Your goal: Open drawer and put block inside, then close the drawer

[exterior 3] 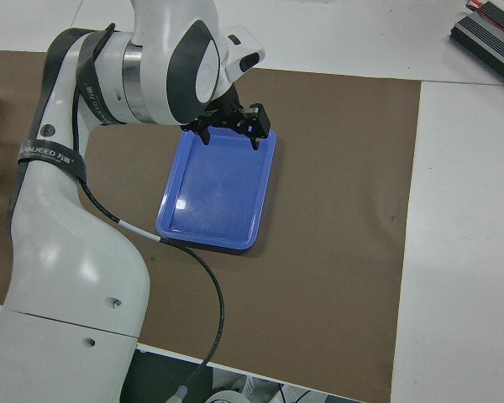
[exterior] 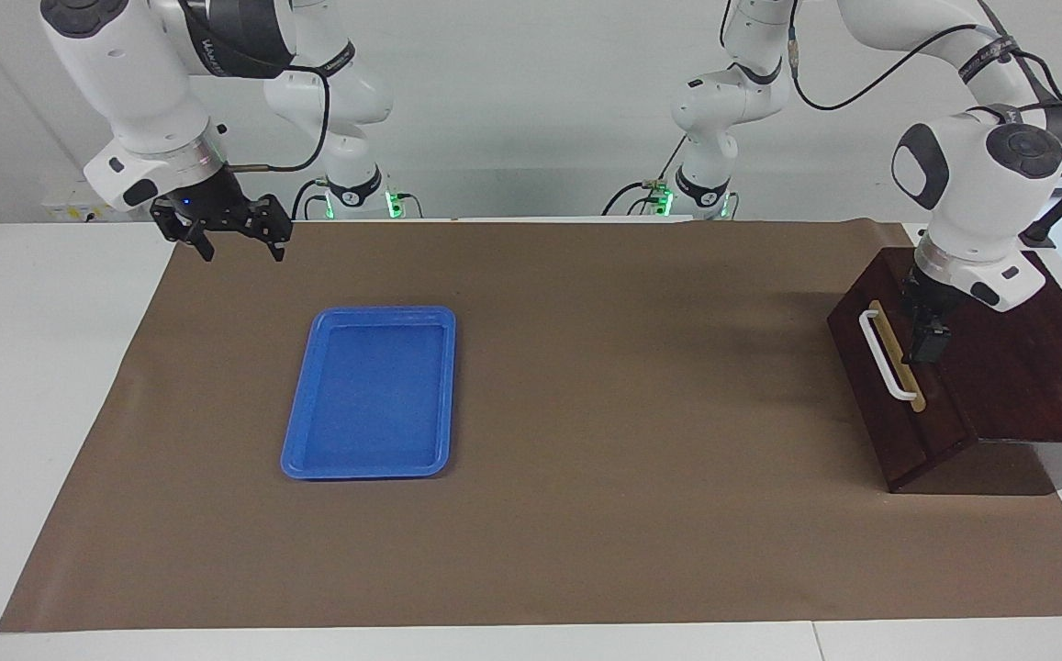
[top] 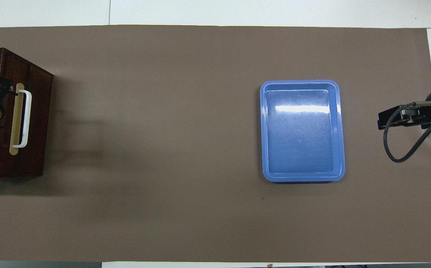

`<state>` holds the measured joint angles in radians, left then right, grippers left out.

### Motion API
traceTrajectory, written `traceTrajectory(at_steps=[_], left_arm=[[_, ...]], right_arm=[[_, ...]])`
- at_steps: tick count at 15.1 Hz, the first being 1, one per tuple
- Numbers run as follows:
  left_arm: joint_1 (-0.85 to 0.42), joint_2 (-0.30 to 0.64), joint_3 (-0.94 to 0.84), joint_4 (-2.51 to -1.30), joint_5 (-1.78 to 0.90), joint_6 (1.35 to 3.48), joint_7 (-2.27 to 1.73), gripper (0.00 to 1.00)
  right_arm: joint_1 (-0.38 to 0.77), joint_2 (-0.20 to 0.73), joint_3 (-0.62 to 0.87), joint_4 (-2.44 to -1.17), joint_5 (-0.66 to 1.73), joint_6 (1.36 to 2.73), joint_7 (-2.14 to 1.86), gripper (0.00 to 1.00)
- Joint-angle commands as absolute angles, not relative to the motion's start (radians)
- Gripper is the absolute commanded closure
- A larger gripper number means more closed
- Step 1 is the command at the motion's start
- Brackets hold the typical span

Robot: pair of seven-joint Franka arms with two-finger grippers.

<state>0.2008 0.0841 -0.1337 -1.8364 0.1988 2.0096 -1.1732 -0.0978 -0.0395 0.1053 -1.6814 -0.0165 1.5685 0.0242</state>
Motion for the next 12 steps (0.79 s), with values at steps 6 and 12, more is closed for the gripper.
traceTrajectory(at_steps=[6,12], left_arm=[[0.104,0.08,-0.166,-1.626,0.057,1.78,-0.967,0.0],[0.08,0.052,-0.19,-1.598,0.011,1.57,-0.533,0.0]], right_arm=[[-0.107,-0.048,0.11,-1.683,-0.003,1.569,0.038,0.0],[-0.107,-0.048,0.11,-1.683,-0.003,1.569,0.038,0.0]])
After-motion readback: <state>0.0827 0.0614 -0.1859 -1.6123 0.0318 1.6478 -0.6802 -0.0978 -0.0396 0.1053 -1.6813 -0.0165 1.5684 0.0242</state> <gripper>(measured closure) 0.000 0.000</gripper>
